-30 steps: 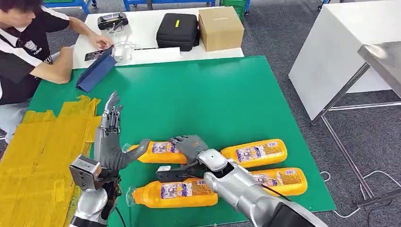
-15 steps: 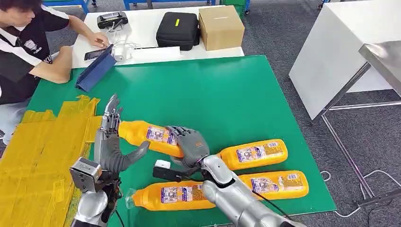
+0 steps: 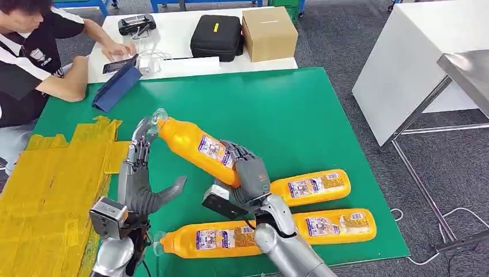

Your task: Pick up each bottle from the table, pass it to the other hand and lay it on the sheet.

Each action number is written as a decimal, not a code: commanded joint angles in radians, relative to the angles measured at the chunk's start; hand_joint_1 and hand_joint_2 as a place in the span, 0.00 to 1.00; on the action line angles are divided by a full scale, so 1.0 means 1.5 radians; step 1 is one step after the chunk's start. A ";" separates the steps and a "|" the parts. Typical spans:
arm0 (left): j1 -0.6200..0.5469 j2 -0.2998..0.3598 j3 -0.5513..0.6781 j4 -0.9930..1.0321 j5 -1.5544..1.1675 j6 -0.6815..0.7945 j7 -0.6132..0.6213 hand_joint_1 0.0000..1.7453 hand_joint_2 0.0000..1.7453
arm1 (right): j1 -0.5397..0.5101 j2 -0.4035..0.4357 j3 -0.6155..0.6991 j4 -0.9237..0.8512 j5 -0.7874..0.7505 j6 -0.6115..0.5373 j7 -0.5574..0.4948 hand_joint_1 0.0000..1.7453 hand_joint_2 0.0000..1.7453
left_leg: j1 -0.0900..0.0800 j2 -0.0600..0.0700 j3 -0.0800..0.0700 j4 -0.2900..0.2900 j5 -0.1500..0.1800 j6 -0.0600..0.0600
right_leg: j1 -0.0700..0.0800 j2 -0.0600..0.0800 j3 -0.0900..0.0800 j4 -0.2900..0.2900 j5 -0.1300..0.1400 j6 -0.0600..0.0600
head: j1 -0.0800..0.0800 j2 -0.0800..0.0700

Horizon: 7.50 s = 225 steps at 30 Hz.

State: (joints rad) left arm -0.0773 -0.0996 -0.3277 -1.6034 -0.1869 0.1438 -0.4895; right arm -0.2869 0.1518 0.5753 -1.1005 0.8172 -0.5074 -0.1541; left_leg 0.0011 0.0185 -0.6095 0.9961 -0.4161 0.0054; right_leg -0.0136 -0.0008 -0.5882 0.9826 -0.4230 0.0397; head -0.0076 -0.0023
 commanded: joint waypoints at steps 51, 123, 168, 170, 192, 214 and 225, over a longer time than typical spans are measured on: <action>-0.062 0.017 -0.048 0.112 0.068 -0.072 0.061 0.00 1.00 | 0.010 0.012 0.022 0.005 -0.150 0.064 -0.128 1.00 1.00 | 0.001 -0.001 0.003 0.000 -0.001 -0.001 | 0.001 0.000 0.003 -0.001 -0.001 -0.001 | 0.000 0.000; -0.065 0.023 -0.032 0.155 0.121 -0.116 0.092 0.00 1.00 | 0.009 0.042 -0.057 0.014 -0.239 -0.006 -0.142 1.00 1.00 | 0.000 -0.002 0.001 0.000 0.000 0.000 | 0.000 -0.001 0.001 -0.001 0.000 -0.001 | 0.000 0.000; -0.088 0.023 -0.023 0.182 0.269 -0.198 0.089 1.00 1.00 | -0.014 0.048 0.120 0.147 -0.184 0.001 -0.183 1.00 1.00 | 0.001 -0.003 0.001 0.000 0.000 0.000 | 0.000 -0.002 0.001 0.000 -0.001 -0.001 | 0.000 0.000; -0.088 0.023 -0.023 0.183 0.269 -0.198 0.089 1.00 1.00 | -0.013 0.047 0.118 0.142 -0.187 -0.001 -0.182 1.00 1.00 | 0.001 -0.003 0.003 0.000 -0.001 -0.001 | 0.001 -0.002 0.003 -0.001 -0.001 -0.001 | 0.000 0.000; -0.089 0.036 -0.025 0.148 0.220 -0.147 0.079 1.00 1.00 | 0.029 0.018 0.076 -0.051 -0.278 0.062 -0.172 0.00 1.00 | 0.001 -0.003 0.000 0.000 0.000 0.000 | 0.000 -0.002 0.000 0.000 -0.001 -0.001 | 0.000 0.000; -0.175 0.149 0.206 0.366 -0.572 0.335 0.248 1.00 1.00 | 0.094 -0.059 -0.007 -0.340 -0.388 0.153 -0.124 0.00 1.00 | 0.001 -0.001 0.003 -0.001 -0.001 -0.001 | 0.001 -0.001 0.003 -0.001 -0.001 -0.001 | 0.000 0.000; -0.249 0.211 0.208 0.622 -0.838 0.325 0.377 1.00 1.00 | 0.082 -0.054 -0.008 -0.349 -0.373 0.133 -0.127 0.00 1.00 | 0.001 -0.001 0.001 0.000 0.000 -0.001 | 0.001 0.000 0.001 0.000 0.000 -0.001 | 0.000 0.000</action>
State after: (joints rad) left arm -0.3280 0.1617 -0.0401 -0.9937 -1.4182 0.6279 0.0682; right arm -0.1350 0.0931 0.5692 -1.6239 0.2522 -0.2998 -0.3387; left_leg 0.0014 0.0191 -0.6113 0.9960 -0.4156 0.0050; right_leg -0.0132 -0.0006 -0.5906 0.9831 -0.4229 0.0396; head -0.0076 -0.0023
